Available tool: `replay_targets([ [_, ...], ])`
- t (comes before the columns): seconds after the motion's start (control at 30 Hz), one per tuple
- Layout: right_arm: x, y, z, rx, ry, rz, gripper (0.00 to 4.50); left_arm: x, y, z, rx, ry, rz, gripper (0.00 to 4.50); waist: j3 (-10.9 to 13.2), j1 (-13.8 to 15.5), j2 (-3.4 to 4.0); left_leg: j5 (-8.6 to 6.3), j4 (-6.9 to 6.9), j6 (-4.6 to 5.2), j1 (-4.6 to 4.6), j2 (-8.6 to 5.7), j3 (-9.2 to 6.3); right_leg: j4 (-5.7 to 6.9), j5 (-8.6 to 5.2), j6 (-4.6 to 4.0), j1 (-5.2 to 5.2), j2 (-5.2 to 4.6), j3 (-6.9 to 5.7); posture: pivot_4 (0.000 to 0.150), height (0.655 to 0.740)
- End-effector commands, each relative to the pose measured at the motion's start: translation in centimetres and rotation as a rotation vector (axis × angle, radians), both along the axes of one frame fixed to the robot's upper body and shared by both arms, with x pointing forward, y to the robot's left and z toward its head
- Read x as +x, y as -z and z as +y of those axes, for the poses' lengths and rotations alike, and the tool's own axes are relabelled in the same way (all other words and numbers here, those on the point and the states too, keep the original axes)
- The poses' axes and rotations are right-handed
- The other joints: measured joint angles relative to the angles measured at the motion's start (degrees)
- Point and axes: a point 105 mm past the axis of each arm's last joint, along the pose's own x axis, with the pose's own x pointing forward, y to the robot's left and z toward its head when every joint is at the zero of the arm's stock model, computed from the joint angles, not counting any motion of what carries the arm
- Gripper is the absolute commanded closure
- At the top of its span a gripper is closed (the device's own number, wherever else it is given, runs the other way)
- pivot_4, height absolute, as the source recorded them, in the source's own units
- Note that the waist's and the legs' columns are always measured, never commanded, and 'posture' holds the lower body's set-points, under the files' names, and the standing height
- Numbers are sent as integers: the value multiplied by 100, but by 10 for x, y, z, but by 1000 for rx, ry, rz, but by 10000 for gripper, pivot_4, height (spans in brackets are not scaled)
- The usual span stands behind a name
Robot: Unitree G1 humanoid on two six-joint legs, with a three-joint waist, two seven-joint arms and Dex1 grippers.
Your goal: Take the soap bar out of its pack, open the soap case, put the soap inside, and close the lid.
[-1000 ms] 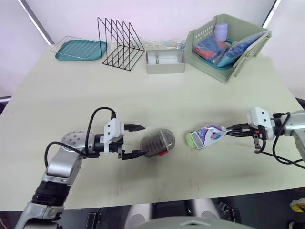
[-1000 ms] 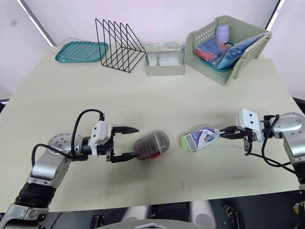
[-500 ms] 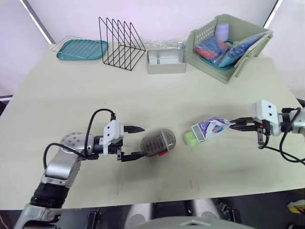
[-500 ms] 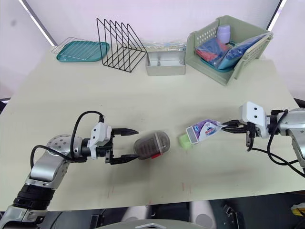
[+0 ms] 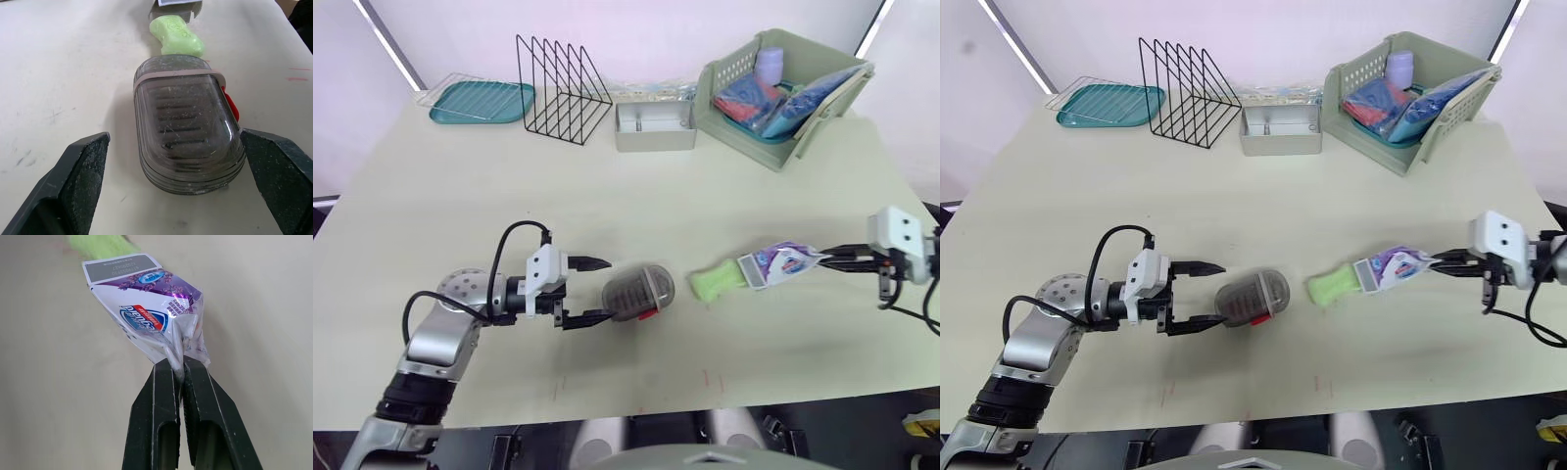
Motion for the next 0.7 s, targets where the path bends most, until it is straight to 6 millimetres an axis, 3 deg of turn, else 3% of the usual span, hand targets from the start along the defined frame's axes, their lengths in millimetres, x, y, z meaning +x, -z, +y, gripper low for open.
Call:
replay_targets([
  [0.03, 8, -18, -19, 121, 124, -87, 44527, -7, -12, -6, -42, 46, -12, 0, 0, -4, 0, 0, 0, 0, 0, 1, -1, 0, 0, 0, 0, 0, 0, 1500, 7400],
  [0.17, 28, -27, -45, 366, 451, -131, 44527, -11, -17, -8, -86, 50, 24, 0, 0, -18, 0, 0, -1, 0, 1, 3, 1, 2, 0, 0, 0, 1, 3, 1500, 7400],
  [0.27, 38, -25, -51, 503, 665, -155, 44527, -10, -17, -7, -79, 42, 26, 0, -1, -16, 1, 0, -2, 0, 2, 4, -1, 3, 0, 0, 0, 3, 3, 1500, 7400],
  [0.43, 46, -11, -47, 579, 968, -181, 44527, -9, -16, -7, -75, 31, 23, 0, -3, -16, 4, 0, -3, 0, 2, 1, 2, 5, 0, 0, -1, 4, 8, 1500, 7400],
  [0.7, 34, 6, -7, 641, 1248, -110, 44527, -11, -17, -8, -76, 15, 20, 0, -4, -2, 7, 0, -5, 0, 0, 3, -4, 6, 0, 0, -2, 4, 7, 1500, 7400],
])
